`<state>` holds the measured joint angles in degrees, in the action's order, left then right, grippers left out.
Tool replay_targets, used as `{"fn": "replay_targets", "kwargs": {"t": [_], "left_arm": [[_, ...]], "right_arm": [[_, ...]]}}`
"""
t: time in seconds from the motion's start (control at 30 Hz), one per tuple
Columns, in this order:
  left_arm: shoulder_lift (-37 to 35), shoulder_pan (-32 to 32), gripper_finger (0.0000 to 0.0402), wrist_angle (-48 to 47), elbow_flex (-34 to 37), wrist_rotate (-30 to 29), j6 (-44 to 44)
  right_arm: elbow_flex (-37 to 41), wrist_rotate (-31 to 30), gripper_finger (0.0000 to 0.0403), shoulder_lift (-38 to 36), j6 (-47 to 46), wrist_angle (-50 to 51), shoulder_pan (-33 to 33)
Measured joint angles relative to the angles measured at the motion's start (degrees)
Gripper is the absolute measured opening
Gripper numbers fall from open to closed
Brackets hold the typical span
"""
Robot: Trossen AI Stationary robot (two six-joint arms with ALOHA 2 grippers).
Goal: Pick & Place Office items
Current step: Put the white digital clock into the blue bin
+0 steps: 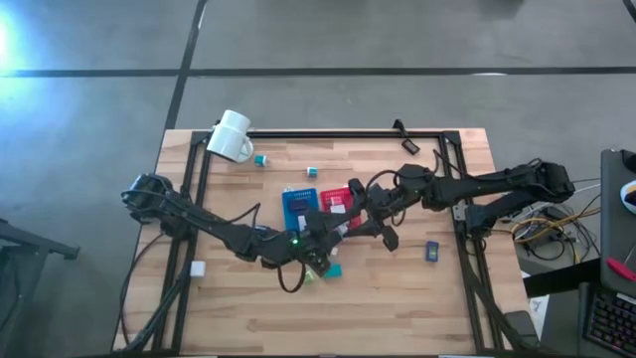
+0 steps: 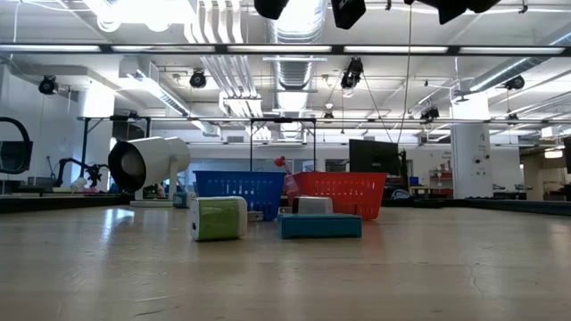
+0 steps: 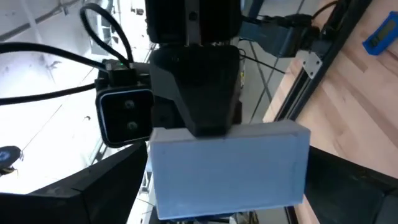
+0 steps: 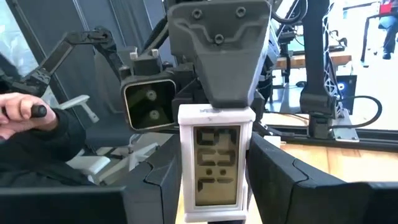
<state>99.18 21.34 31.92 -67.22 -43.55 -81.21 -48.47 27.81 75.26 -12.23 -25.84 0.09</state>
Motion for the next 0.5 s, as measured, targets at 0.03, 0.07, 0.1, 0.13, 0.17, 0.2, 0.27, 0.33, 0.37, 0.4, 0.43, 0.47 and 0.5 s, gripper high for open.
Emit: {"fn": "replay_targets", "kwargs": {"t": [0.03,0.07,0.1,0.13,0.17,0.2,0.27,0.33,0.37,0.4,0.43,0.47,0.5], "left_arm": [[0.0,0.0,0.0395,-0.56,0.0,-0.02,0.0],[0.0,0.0,0.039,-0.92,0.0,-0.03,-0.01],[0.0,0.0,0.0383,-1.06,0.0,-0.02,0.01],[0.0,0.0,0.0375,-1.1,0.0,-0.02,0.15],[0.0,0.0,0.0365,-1.1,0.0,-0.02,0.58],[0.0,0.0,0.0354,-1.11,0.0,0.01,0.97],[0.0,0.0,0.0331,-1.07,0.02,0.04,1.87],[-0.02,0.0,0.0308,-1.1,0.0,0.04,2.46],[-0.02,0.0,0.0298,-1.07,0.0,0.04,2.63],[-0.02,0.0,0.0292,-1.11,0.01,0.03,2.88],[-0.02,0.03,0.0292,-1.2,0.02,-0.03,3.3],[-0.02,0.04,0.0292,-1.29,0.02,0.01,3.49],[-0.02,0.04,0.0292,-1.29,0.02,0.09,3.52]], "right_arm": [[0.01,0.14,0.0141,-0.11,-0.05,0.08,0.0],[0.01,0.16,0.0141,-0.13,-0.04,-0.03,0.01],[0.01,0.19,0.0141,-0.14,-0.03,-0.12,-0.01],[0.02,0.23,0.0141,-0.28,-0.03,0.03,-0.01],[0.07,0.23,0.0141,-0.3,0.06,0.17,-0.01],[0.07,0.25,0.0141,-0.3,0.18,0.18,-0.01],[0.07,0.29,0.0141,-0.28,0.19,0.16,-0.01],[0.07,0.29,0.0141,-0.26,0.23,0.31,-0.01],[0.09,0.28,0.0141,-0.12,0.24,0.3,-0.01],[0.09,0.31,0.0141,0.14,0.2,0.14,-0.01],[0.09,0.41,0.0141,0.25,0.17,0.05,-0.01],[0.09,0.4,0.0141,0.25,0.18,0.18,-0.01],[0.09,0.38,0.0141,0.28,0.22,0.23,-0.01]]}}
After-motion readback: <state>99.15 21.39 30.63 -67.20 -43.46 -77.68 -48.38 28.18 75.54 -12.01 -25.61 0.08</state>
